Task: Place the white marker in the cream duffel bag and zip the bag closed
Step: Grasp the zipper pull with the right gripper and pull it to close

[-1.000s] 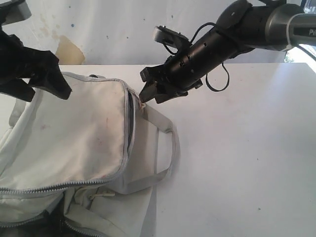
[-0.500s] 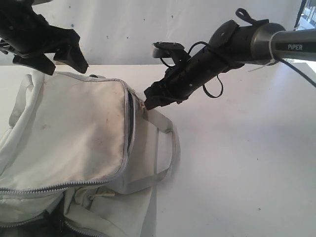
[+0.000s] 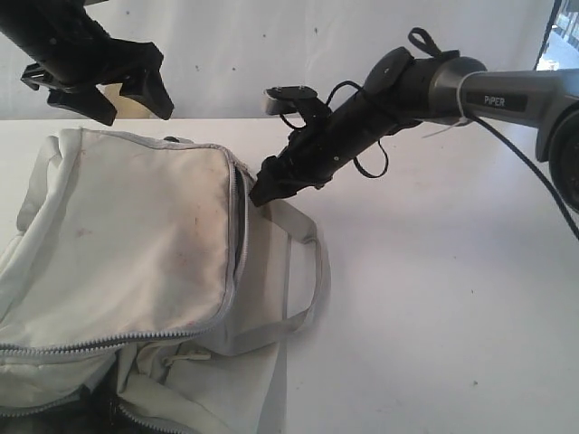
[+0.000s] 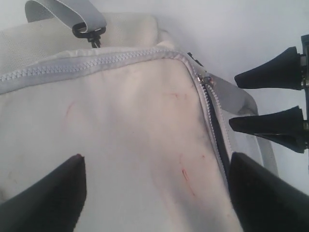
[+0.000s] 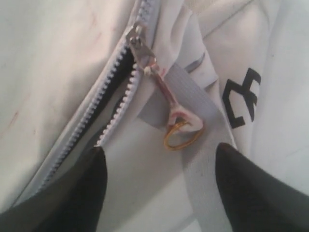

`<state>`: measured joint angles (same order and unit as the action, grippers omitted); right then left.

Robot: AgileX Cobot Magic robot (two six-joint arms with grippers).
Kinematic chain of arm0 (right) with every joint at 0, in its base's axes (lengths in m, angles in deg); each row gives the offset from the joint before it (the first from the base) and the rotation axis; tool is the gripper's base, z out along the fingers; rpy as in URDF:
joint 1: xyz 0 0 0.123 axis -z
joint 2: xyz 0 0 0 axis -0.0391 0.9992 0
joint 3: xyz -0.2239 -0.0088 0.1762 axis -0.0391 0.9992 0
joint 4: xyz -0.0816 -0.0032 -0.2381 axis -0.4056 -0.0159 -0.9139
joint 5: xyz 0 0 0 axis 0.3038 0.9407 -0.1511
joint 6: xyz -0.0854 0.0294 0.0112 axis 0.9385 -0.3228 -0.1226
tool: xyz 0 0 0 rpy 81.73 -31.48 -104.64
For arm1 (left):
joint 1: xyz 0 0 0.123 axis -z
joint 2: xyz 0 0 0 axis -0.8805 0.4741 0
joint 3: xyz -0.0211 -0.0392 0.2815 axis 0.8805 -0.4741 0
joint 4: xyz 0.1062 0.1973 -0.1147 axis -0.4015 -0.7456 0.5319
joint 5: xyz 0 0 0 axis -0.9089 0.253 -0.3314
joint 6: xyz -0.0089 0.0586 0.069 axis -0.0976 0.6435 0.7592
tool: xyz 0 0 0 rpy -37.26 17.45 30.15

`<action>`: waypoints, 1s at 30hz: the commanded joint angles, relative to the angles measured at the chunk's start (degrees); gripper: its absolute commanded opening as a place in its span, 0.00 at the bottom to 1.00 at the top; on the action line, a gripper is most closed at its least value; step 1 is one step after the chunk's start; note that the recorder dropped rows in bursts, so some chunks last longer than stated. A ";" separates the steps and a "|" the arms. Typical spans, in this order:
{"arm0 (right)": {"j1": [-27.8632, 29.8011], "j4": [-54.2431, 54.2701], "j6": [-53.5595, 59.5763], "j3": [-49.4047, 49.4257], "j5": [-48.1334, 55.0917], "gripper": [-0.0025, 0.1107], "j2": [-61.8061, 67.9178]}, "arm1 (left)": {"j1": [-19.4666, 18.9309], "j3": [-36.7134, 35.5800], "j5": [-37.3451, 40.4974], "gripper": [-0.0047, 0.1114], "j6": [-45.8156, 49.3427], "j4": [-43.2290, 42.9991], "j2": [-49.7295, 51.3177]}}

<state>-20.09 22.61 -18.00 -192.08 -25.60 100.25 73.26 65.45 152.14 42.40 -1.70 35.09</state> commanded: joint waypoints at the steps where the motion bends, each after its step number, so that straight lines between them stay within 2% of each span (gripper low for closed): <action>1: 0.12 1.16 0.70 -1.73 -4.11 0.55 1.71 | -0.20 1.22 -0.27 0.95 -0.57 0.11 0.26; 8: 0.12 5.87 0.93 -1.73 -7.94 0.46 3.69 | -0.20 1.22 -0.62 0.95 -0.37 0.12 0.26; 15: 0.12 10.29 3.02 -1.73 -7.05 0.46 3.84 | -0.20 1.22 -1.85 0.95 -0.21 0.02 0.26; 30: -1.08 11.17 3.29 -1.73 -8.28 0.46 5.52 | -0.20 1.22 -1.61 0.95 -0.21 0.02 0.26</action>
<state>-20.80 32.94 -15.39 -193.52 -33.96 105.88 73.16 66.21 150.74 42.24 -1.80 35.46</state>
